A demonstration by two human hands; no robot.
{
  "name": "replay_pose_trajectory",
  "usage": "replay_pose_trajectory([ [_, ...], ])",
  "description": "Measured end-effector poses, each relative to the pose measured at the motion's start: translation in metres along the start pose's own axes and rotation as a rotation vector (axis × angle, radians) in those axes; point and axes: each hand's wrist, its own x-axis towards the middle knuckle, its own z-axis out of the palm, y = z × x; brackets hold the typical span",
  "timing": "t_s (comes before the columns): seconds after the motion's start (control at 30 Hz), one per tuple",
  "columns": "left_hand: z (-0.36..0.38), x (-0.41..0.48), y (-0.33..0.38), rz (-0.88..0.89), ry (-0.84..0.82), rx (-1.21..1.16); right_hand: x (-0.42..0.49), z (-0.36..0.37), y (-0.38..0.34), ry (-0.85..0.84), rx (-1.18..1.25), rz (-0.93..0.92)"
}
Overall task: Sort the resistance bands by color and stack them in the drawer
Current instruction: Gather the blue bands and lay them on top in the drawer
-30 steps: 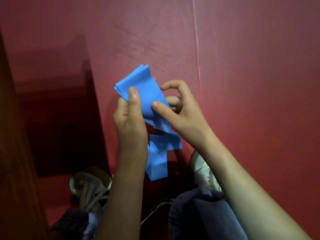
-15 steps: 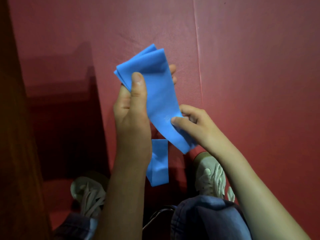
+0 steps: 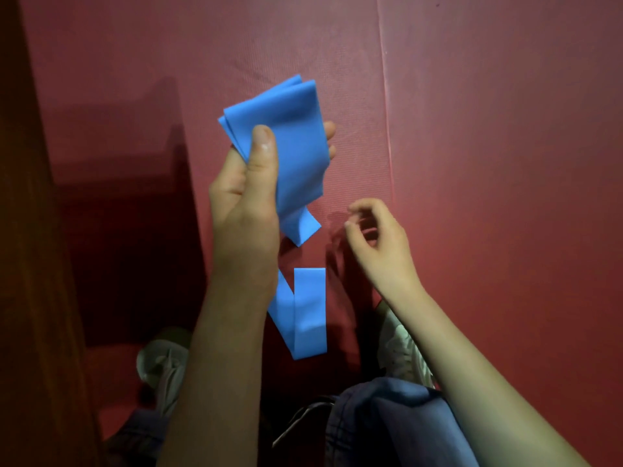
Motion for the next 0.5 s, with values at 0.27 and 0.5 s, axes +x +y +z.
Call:
replay_pose_trajectory([
  [0.27, -0.015, 0.003, -0.015, -0.061, 0.018, 0.027, -0.010, 0.035, 0.030, -0.488, -0.649, -0.039],
  [0.5, -0.020, -0.001, -0.033, -0.158, 0.044, 0.073, -0.008, 0.043, 0.045, -0.427, -0.699, -0.173],
])
